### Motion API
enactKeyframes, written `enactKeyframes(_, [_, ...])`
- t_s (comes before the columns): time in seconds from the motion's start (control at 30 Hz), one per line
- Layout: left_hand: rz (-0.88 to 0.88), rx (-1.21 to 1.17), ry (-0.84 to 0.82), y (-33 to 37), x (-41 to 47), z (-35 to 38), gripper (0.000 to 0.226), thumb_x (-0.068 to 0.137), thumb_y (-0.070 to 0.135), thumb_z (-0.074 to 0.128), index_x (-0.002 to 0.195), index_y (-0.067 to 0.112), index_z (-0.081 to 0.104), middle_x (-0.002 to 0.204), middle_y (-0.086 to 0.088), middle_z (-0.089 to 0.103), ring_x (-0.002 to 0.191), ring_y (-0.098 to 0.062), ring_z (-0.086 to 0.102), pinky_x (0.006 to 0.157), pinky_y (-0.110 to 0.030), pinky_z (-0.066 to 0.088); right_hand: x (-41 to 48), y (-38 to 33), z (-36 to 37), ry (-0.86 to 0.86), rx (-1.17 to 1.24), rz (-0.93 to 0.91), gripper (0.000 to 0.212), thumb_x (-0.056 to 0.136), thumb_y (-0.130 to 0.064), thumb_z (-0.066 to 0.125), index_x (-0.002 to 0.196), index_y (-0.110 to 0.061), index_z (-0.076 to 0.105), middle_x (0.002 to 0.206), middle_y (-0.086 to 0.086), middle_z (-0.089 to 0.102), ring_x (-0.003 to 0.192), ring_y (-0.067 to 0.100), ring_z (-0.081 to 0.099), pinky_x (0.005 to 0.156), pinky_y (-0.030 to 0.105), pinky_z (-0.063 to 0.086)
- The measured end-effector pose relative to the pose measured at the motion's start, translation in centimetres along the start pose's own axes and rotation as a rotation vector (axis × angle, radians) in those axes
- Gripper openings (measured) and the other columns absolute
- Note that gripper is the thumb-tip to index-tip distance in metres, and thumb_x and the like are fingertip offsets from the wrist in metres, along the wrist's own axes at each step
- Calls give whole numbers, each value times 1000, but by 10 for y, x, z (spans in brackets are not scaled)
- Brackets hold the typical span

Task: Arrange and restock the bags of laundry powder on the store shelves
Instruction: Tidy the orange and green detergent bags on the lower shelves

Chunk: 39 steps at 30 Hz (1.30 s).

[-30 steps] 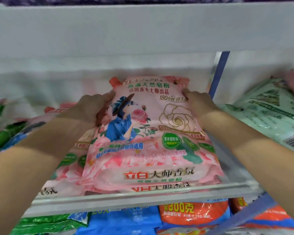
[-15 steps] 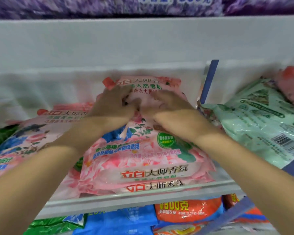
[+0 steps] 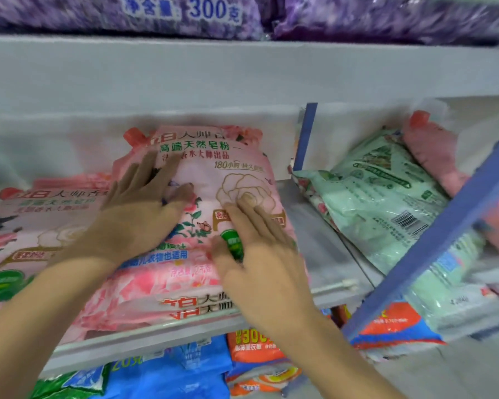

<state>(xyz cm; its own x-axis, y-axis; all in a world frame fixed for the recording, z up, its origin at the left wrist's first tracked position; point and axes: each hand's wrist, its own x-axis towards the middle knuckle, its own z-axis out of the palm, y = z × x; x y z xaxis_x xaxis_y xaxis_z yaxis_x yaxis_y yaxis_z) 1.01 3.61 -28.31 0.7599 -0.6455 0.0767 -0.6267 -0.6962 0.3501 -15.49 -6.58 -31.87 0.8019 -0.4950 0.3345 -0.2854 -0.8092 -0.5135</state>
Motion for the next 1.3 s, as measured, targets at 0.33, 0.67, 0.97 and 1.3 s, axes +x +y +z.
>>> enactKeyframes(0.33, [-44,-115,-70,-5,-67,8,73,89,82,31,151,61,-4,159,30,-23,151,-2,-17,124,-35,-2,-26,19,-6,-1,148,-3,50,102,-48,39,147,-27,48,149,-12,51,139,5,41,117,32,35])
enactKeyframes(0.67, [-15,-93,-129,4,-130,-13,61,105,53,24,162,30,16,170,3,5,157,-19,-3,124,-36,3,-47,-1,-52,-230,78,187,53,109,-45,38,159,-27,34,167,-6,28,154,12,22,121,31,26])
enactKeyframes(0.97, [9,-40,-142,53,-209,-49,65,96,52,42,150,15,47,154,-11,46,144,-33,36,121,-43,24,-119,-18,-150,-227,-85,269,49,103,-47,51,145,-22,52,145,1,57,131,23,54,98,36,46])
enactKeyframes(1.3, [89,-226,-252,210,-276,-20,82,83,66,34,139,13,59,141,-8,59,134,-28,49,114,-35,33,-239,61,-288,-122,-31,614,58,100,-50,55,151,-23,46,150,1,53,140,21,45,108,33,37])
